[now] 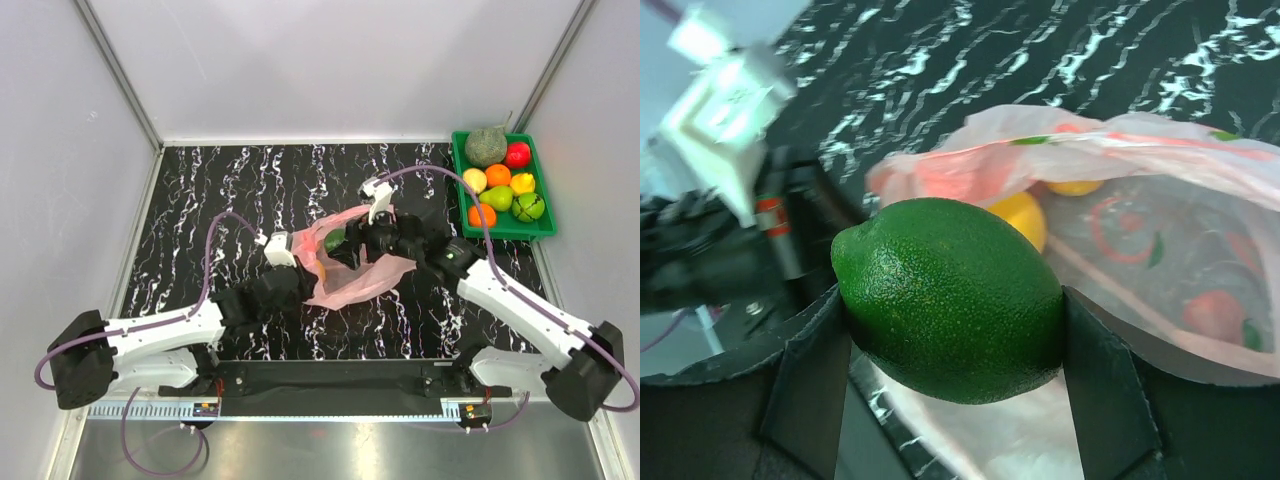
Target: Untie the knot of the plastic bag and take out the fruit
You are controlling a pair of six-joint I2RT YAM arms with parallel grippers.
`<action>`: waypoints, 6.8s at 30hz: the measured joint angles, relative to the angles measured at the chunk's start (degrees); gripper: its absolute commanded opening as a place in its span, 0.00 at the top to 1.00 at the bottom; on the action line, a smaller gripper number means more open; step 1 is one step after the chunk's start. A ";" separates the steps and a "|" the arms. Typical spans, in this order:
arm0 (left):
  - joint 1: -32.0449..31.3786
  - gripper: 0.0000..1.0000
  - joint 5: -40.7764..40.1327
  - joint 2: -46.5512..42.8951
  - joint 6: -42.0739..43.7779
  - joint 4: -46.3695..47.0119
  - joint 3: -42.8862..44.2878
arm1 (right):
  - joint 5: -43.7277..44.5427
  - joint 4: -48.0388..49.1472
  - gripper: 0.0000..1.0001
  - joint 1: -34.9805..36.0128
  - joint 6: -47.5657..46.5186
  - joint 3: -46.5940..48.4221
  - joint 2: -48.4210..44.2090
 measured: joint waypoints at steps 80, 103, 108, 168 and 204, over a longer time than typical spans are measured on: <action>0.13 1.00 3.08 -2.75 -1.97 -0.35 -5.35 | -4.44 -2.99 0.15 -16.87 7.06 7.32 -7.45; 0.17 1.00 -1.51 -9.44 -8.37 -11.54 -7.56 | 3.02 -2.16 0.74 11.08 -1.70 5.09 16.92; 0.17 1.00 -2.99 -9.90 -8.85 -13.92 -7.54 | 7.28 -1.49 0.57 14.80 -0.31 5.03 20.02; 0.26 1.00 -5.79 -14.95 -11.63 -21.68 -7.48 | 5.18 36.72 0.81 17.33 0.39 1.49 41.83; 2.49 1.00 -15.06 -11.32 -8.52 -28.17 -5.57 | 47.50 -1.18 0.77 11.39 11.52 -11.06 12.98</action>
